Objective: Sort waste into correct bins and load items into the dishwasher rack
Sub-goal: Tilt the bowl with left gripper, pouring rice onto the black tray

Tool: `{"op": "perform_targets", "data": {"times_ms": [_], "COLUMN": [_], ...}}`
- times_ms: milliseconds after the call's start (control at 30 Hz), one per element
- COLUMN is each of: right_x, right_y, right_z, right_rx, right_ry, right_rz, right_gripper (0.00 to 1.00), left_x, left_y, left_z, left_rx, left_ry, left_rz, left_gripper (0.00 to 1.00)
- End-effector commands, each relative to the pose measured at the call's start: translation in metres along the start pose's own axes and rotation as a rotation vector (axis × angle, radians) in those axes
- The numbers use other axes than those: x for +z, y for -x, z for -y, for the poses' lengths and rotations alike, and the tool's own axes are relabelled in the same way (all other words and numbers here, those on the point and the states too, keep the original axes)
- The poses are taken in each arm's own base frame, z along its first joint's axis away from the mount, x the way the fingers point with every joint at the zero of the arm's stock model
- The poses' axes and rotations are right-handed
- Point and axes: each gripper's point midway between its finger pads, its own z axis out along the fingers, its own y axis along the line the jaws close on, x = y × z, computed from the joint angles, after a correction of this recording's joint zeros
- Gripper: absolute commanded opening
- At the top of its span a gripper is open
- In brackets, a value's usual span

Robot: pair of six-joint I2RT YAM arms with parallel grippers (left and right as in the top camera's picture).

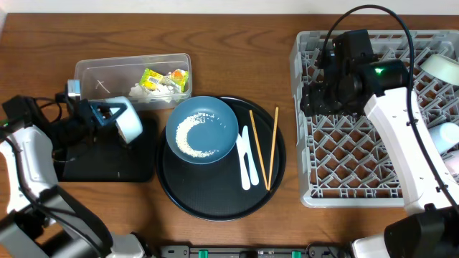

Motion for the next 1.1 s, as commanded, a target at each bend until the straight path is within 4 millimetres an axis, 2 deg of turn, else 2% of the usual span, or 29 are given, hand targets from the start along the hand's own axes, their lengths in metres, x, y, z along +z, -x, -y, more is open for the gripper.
{"op": "perform_targets", "data": {"times_ms": [0, 233, 533, 867, 933, 1033, 1067], "right_x": [-0.005, -0.005, -0.005, -0.005, -0.005, -0.005, -0.005], "right_y": [0.001, 0.001, 0.001, 0.001, 0.001, 0.0, 0.0], "right_z": [-0.001, -0.001, -0.001, -0.001, -0.001, -0.001, -0.001], "right_rx": [0.001, 0.001, 0.001, 0.001, 0.001, 0.002, 0.002], "right_ry": [-0.007, -0.007, -0.007, -0.007, -0.006, -0.007, -0.007], "right_rz": [0.013, 0.012, 0.012, 0.012, 0.012, 0.009, 0.008], "right_gripper": [0.79, 0.79, 0.79, 0.79, 0.79, 0.79, 0.79], "left_x": [0.0, 0.004, 0.005, 0.005, 0.005, 0.001, 0.0], "left_y": [0.003, 0.006, 0.008, 0.008, 0.009, 0.012, 0.013], "left_z": [-0.002, -0.015, -0.016, -0.039, -0.033, 0.005, 0.01], "left_rx": [-0.041, -0.088, -0.07, -0.062, -0.071, 0.012, 0.02], "left_ry": [-0.081, -0.092, -0.087, 0.043, 0.007, -0.215, -0.243], "left_rz": [0.001, -0.011, -0.007, -0.01, -0.008, 0.013, 0.018], "left_gripper": [0.06, 0.06, 0.06, 0.06, 0.06, 0.06, 0.06]}}
